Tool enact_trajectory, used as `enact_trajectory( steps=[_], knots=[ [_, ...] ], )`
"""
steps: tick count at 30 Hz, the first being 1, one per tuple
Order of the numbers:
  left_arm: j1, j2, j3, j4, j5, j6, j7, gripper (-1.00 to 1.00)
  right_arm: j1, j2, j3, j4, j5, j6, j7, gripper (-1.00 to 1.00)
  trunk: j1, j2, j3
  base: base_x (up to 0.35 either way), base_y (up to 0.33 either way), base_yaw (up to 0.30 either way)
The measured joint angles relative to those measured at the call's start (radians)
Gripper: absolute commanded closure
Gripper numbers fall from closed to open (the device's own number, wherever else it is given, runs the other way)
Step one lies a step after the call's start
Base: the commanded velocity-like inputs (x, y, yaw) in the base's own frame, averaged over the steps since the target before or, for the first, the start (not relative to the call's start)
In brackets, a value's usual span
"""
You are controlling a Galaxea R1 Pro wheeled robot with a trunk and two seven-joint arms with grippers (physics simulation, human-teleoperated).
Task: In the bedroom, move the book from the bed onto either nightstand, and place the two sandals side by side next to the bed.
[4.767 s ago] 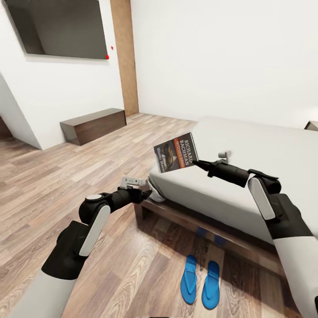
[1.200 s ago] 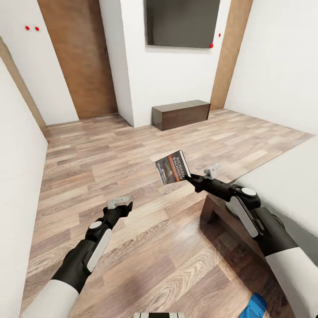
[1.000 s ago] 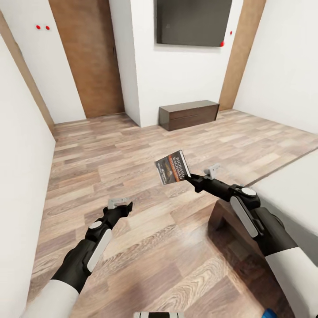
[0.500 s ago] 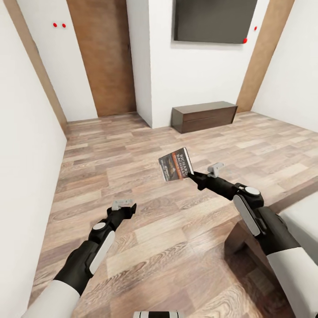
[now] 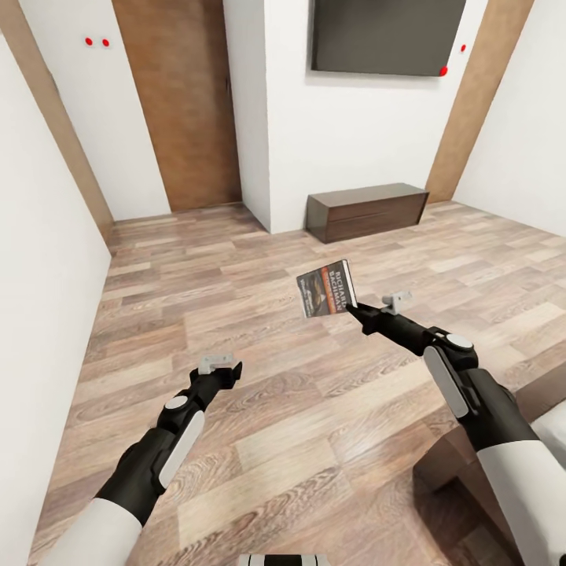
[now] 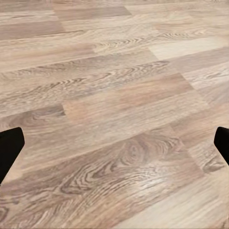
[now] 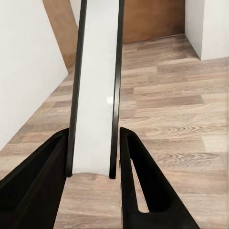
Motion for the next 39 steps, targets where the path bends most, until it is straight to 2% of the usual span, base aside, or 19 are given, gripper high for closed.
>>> enact_trajectory(
  steps=[8,25,39],
  knots=[
    [0.000,0.005,0.000,0.000,0.000,-0.001,-0.001,-1.00,0.000,0.014,0.001,-0.002,0.014,0.001,-0.004,1.00,0.000,0.000,0.000,0.334,0.015,0.000],
    [0.000,0.006,0.002,0.002,0.000,-0.001,-0.003,-1.00,0.000,0.014,0.001,-0.001,0.010,0.000,-0.003,1.00,0.000,0.000,0.000,0.334,0.058,-0.012],
    [-0.001,0.006,0.001,0.001,0.000,-0.001,-0.004,-1.00,0.000,0.013,0.000,-0.002,0.010,-0.002,-0.002,1.00,0.000,0.000,0.000,0.323,0.187,-0.226]
  ],
)
